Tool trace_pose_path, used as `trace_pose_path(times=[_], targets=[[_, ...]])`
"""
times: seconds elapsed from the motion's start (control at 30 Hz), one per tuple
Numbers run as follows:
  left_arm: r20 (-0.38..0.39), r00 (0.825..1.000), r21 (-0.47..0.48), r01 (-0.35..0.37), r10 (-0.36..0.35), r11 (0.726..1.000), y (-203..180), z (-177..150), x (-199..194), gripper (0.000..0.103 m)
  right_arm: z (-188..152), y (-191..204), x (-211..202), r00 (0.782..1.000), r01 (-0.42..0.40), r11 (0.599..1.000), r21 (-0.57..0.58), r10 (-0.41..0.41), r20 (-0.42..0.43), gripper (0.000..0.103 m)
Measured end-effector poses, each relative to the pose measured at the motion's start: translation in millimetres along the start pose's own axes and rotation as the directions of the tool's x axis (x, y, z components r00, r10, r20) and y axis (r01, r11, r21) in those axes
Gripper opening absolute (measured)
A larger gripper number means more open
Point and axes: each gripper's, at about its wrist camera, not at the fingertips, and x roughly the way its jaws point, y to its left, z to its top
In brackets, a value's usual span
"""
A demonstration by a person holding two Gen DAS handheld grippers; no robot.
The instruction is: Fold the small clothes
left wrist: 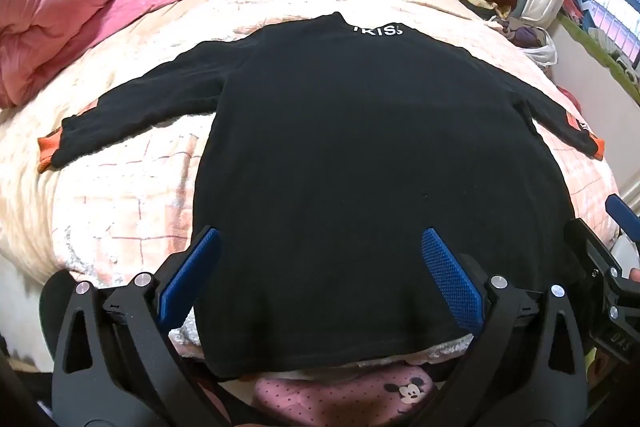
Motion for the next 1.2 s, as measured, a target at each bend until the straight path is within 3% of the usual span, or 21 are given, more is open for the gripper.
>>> trace_pose_path(times=[1.2], targets=[[0.014, 1.0, -0.008, 0.002, -0.002, 1.0, 2.4, 3.1, -1.3, 0.094, 2.5, 3.2, 0.3, 1.0, -0.004, 1.0, 0.0, 0.004, -0.01, 0.099]])
